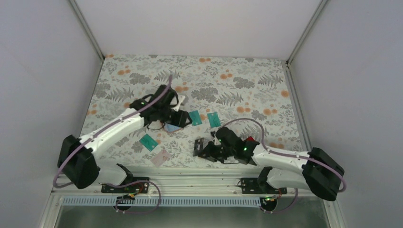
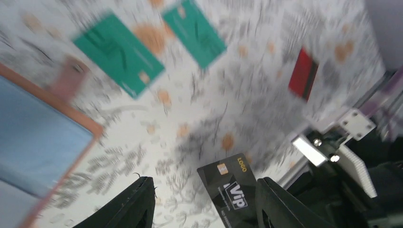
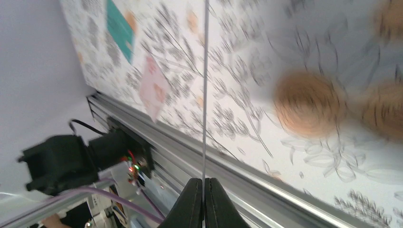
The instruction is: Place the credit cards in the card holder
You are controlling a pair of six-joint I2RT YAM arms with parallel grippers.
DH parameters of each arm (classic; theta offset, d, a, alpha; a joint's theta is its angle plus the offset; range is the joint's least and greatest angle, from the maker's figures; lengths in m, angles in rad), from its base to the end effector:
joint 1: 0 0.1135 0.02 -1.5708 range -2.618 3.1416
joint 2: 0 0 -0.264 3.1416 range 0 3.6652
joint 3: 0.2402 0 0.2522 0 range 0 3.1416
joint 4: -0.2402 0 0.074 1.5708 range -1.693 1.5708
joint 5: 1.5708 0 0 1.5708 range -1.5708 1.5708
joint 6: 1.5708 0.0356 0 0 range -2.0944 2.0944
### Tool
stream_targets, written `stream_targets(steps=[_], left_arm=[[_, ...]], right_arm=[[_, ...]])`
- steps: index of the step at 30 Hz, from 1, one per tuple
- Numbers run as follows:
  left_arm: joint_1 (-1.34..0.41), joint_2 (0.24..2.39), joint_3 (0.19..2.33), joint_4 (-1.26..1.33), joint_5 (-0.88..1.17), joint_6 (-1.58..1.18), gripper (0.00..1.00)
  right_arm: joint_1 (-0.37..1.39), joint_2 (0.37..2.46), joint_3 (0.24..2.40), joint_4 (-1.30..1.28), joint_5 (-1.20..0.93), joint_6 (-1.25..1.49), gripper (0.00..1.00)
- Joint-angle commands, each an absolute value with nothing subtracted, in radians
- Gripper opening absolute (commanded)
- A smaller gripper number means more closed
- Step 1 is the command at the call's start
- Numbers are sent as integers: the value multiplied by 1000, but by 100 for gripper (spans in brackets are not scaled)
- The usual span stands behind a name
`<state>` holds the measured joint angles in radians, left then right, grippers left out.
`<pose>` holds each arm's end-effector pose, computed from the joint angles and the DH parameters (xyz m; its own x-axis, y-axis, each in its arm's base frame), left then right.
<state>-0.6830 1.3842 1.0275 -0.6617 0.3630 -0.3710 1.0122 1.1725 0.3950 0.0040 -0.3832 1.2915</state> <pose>0.2075 -0.1851 0.2523 -0.8817 0.2805 -0.3794 0.4452 0.7610 -0.4719 0.1005 0.1858 0.1530 -0.9944 0.0911 0.0539 0.1000 0.6425 0.7598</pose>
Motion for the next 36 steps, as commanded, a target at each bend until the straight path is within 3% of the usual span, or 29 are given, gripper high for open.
stream_targets(steps=[1, 8, 18, 27, 36], left_arm=[[-608, 1307, 1128, -762, 318, -409, 56], [-465, 1201, 1195, -728, 525, -427, 61], [-419, 1103, 1246, -472, 800, -576, 61], [-417, 1101, 1313, -405, 808, -590, 61], [-416, 1108, 1308, -308, 828, -645, 54]], right_arm=[[895, 1125, 528, -140, -444, 1125, 4], [716, 1223, 807, -163, -604, 910, 4], [553, 1301, 1118, -116, -917, 743, 4], [500, 1328, 1246, -88, -1139, 680, 4], [500, 1338, 1280, -21, -1254, 697, 4]])
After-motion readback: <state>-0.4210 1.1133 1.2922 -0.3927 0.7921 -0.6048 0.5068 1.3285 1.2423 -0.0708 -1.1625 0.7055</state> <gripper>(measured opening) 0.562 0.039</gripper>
